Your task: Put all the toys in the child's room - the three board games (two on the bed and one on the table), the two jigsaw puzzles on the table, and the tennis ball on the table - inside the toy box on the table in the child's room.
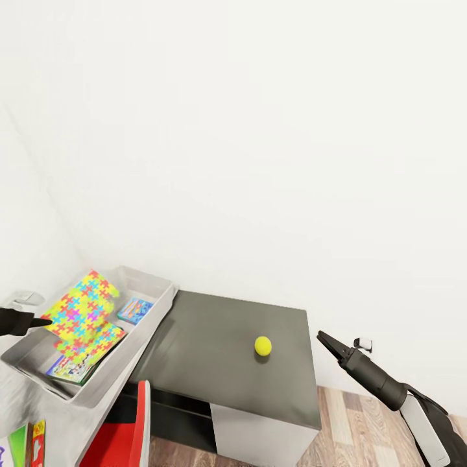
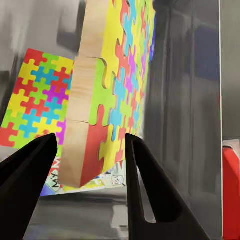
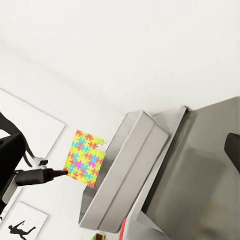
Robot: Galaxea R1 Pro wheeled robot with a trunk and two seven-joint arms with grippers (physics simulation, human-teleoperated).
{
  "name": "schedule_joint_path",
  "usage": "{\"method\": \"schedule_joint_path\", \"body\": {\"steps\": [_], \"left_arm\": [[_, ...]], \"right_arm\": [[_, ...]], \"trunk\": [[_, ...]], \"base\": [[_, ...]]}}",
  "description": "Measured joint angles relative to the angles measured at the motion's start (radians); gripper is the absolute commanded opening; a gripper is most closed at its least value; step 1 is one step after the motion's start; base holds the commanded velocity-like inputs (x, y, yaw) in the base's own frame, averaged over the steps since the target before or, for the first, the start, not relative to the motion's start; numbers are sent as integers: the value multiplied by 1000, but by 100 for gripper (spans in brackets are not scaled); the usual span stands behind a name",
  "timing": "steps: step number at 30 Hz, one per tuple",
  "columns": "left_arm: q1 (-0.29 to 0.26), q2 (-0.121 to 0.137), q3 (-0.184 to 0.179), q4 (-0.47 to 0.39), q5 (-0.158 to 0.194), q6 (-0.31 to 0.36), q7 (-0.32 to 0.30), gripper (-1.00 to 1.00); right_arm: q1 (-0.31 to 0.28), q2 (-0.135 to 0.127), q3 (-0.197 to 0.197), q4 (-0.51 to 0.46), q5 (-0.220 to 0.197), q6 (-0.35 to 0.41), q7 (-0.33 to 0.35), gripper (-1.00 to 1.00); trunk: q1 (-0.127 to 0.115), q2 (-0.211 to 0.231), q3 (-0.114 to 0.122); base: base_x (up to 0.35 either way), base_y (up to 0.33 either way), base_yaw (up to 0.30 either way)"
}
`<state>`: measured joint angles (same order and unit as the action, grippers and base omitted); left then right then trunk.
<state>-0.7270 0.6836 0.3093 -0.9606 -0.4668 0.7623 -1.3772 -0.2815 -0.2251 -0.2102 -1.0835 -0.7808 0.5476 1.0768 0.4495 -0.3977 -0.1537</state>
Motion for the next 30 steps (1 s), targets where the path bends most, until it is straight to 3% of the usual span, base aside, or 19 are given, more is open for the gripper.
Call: {"method": "schedule_joint_path", "body": {"steps": [2, 7, 22, 30], "left_arm": [[0, 0, -27, 2, -4, -3, 0, -100], [0, 0, -42, 2, -7, -5, 0, -100], [0, 0, -46, 6, -8, -8, 1, -100], [0, -1, -46, 7, -5, -55, 0, -100]], "right_arm": [[0, 0, 0, 0, 0, 0, 0, 100], [0, 0, 0, 0, 0, 1, 1, 100], [0, 0, 0, 0, 0, 1, 1, 100], [0, 0, 0, 0, 0, 1, 0, 100]], "trunk": [[0, 0, -3], [0, 0, -11], [0, 0, -36], [0, 0, -49]], "base": [[0, 0, 0], [0, 0, 0], [0, 0, 0], [0, 0, 0]]}}
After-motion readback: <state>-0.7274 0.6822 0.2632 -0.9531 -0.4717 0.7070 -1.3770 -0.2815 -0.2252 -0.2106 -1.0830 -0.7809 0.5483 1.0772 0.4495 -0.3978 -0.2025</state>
